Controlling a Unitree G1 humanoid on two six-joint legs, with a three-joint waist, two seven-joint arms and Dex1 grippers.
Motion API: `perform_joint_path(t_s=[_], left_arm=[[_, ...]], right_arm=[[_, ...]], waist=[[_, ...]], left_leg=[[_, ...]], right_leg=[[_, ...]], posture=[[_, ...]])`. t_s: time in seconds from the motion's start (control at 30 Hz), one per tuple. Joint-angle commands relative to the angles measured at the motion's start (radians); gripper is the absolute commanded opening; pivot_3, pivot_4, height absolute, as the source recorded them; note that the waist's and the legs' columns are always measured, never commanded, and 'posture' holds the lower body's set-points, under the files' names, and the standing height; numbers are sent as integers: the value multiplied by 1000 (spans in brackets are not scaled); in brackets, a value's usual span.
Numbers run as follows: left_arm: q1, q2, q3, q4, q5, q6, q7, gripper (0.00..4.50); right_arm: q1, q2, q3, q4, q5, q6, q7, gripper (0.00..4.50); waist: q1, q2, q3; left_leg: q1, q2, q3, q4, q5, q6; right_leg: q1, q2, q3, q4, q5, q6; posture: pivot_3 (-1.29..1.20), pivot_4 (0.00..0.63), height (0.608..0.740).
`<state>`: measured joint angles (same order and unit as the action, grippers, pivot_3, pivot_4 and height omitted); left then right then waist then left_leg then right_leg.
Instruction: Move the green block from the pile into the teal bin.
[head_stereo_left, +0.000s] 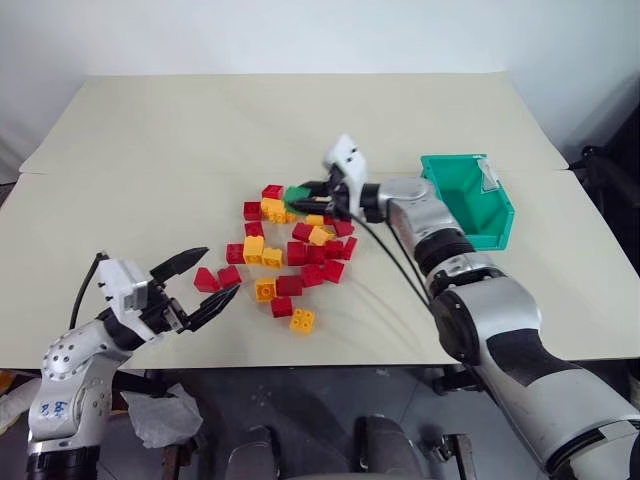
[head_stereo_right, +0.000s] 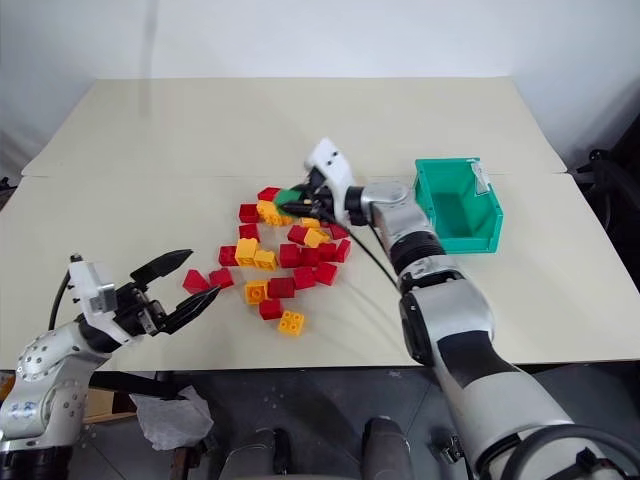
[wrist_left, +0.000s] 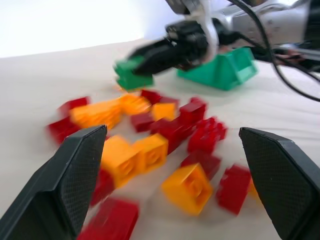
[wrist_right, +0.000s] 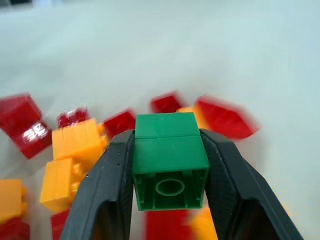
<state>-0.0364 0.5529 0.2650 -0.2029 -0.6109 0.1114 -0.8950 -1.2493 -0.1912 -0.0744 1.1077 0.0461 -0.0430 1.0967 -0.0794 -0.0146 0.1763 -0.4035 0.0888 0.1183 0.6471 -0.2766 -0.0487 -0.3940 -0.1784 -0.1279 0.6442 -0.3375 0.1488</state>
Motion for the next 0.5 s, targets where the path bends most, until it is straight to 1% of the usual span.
perform_joint_path(t_s=[0.03,0.13,0.23,0.33,0.4,0.5], left_arm=[[-59,5,-87,-43,21,6,-49,4500],[-130,-23,-152,-18,28,13,-67,4500],[-182,-45,-196,10,37,11,-95,4500],[-229,-66,-228,45,45,6,-115,4500],[-259,-79,-245,71,56,-2,-128,4500],[-284,-92,-253,95,65,-5,-132,4500]], right_arm=[[95,-97,-74,-244,123,53,64,1521],[220,-215,-125,-427,155,125,-4,1521],[292,-304,-183,-494,172,161,-114,1521],[328,-369,-223,-469,157,151,-233,1521],[330,-412,-235,-375,122,119,-328,1521],[330,-435,-221,-296,102,109,-390,1521]], waist=[[4,0,0],[22,0,0],[25,0,0],[22,1,1],[20,1,1],[23,1,1]], left_leg=[[0,0,0,0,0,0],[0,0,0,0,0,0],[0,0,0,0,0,0],[1,0,1,0,0,0],[1,0,2,0,0,0],[1,0,2,0,0,0]], right_leg=[[0,0,0,0,0,0],[0,0,0,0,0,0],[0,0,0,-1,0,0],[0,0,0,-1,0,0],[0,0,1,-1,0,0],[0,0,1,-1,0,0]], posture=[[0,150,740],[0,150,740],[0,150,740],[0,150,740],[0,150,740],[0,150,740]])
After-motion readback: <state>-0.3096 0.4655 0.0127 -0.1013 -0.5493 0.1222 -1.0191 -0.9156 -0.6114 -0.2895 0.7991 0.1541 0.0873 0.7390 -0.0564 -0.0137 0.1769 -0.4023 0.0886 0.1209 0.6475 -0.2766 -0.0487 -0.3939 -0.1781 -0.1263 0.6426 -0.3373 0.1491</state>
